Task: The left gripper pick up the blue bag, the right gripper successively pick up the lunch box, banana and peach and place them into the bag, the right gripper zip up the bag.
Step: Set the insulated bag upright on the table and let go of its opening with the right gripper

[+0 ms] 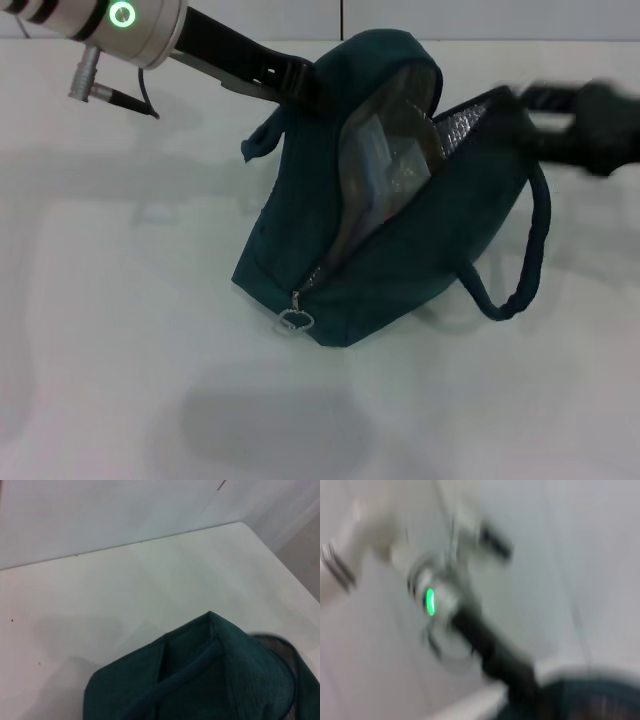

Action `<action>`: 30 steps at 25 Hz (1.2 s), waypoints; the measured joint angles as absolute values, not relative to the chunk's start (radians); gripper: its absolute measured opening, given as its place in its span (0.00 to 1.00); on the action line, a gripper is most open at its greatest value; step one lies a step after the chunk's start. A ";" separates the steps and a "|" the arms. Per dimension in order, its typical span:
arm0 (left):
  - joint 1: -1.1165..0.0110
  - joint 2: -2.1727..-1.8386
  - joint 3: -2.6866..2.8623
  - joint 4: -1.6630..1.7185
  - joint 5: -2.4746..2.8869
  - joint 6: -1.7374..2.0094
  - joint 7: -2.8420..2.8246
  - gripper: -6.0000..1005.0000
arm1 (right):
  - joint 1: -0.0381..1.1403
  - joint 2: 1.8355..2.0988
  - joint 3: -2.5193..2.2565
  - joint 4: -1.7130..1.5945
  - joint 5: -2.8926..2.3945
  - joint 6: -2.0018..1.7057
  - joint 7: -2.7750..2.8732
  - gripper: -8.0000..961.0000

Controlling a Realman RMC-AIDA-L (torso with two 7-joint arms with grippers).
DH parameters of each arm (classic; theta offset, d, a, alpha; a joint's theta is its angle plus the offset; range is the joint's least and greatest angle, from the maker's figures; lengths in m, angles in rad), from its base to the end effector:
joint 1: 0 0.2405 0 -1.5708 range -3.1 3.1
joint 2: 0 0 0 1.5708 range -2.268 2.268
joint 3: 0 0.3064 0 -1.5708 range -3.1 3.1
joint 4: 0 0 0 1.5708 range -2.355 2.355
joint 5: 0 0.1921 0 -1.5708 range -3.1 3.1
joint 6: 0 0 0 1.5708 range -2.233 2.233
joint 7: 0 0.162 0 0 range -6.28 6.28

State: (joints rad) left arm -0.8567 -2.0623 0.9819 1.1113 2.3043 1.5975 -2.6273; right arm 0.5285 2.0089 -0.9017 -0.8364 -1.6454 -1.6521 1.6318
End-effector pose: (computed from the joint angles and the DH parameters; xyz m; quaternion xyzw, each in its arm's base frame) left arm -0.1448 0.4217 -0.0186 -0.8956 -0.4329 -0.0520 0.0884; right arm 0.2227 0.3590 0.0116 -0.9217 0.1858 0.3301 0.0836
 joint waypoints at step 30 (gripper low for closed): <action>-0.841 -2.067 0.982 1.107 2.296 1.599 -2.622 0.05 | 0.485 2.027 -0.773 -0.396 -1.503 -1.248 1.185 0.57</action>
State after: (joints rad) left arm -0.8407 -2.0666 0.9817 1.1070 2.2958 1.5992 -2.6225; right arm 0.4848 2.0266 -0.7726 -0.3958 -1.5033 -1.2482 1.1847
